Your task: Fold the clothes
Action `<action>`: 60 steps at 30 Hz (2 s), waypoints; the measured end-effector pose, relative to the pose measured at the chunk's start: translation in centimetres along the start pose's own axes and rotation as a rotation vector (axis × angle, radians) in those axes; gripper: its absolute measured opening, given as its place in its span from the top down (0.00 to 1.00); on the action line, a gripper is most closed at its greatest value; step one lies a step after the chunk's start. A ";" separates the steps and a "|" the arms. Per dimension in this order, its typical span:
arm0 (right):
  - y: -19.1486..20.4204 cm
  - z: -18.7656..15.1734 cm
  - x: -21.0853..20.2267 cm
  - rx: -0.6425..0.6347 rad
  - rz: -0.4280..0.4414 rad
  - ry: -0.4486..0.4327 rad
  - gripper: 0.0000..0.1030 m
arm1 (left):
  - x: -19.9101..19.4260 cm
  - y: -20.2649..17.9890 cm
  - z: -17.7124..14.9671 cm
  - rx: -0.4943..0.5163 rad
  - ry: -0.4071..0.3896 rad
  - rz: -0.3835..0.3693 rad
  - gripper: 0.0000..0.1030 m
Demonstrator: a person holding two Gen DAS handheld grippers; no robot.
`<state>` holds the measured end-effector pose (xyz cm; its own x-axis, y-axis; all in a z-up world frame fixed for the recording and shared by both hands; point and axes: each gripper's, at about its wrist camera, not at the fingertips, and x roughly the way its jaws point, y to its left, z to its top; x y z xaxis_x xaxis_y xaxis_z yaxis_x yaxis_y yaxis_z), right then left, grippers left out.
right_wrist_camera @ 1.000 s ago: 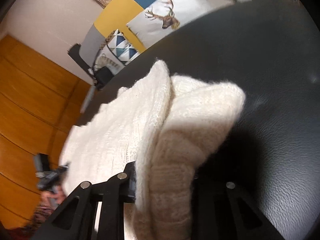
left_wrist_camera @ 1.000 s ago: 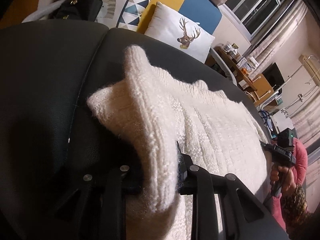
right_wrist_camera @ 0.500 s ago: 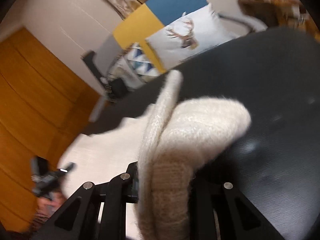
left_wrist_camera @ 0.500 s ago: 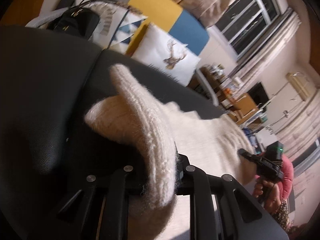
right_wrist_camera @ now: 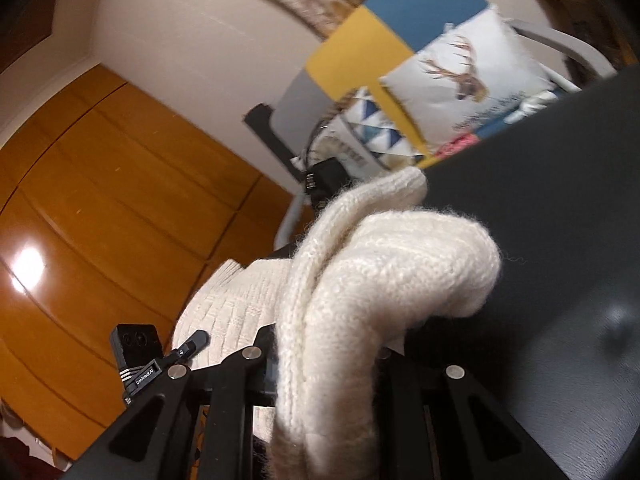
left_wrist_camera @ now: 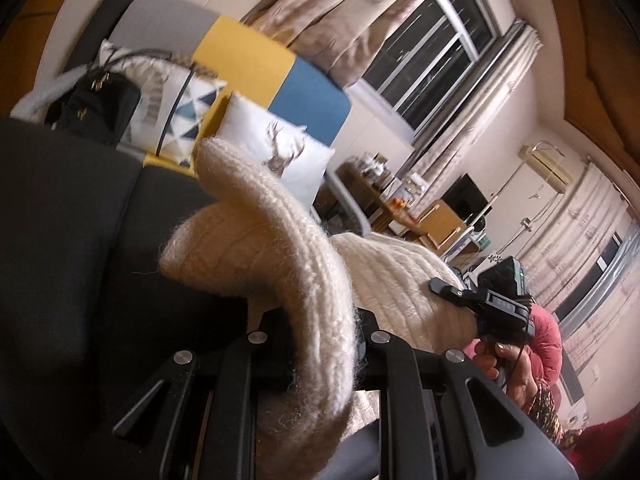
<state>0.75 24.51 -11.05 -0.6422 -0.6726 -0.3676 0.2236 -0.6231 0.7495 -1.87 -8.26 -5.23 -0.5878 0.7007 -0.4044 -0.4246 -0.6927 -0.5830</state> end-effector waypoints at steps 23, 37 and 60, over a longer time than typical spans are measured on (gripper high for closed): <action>25.4 2.2 25.3 -0.248 0.329 0.243 0.82 | -20.1 9.4 6.2 -0.050 -0.360 0.252 0.82; 18.9 -1.7 41.3 -0.191 0.163 0.418 0.82 | -21.2 25.3 -1.3 -0.339 -0.380 0.494 0.82; 4.5 0.3 39.7 -0.079 -0.218 0.370 0.67 | -27.4 26.9 -12.1 -0.611 -0.462 0.767 0.63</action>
<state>-23.93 -4.88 -22.13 -0.3783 -0.6109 -0.6955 0.1767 -0.7852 0.5935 11.14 -44.08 -18.32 -0.8071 -0.1036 -0.5812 0.5067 -0.6268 -0.5919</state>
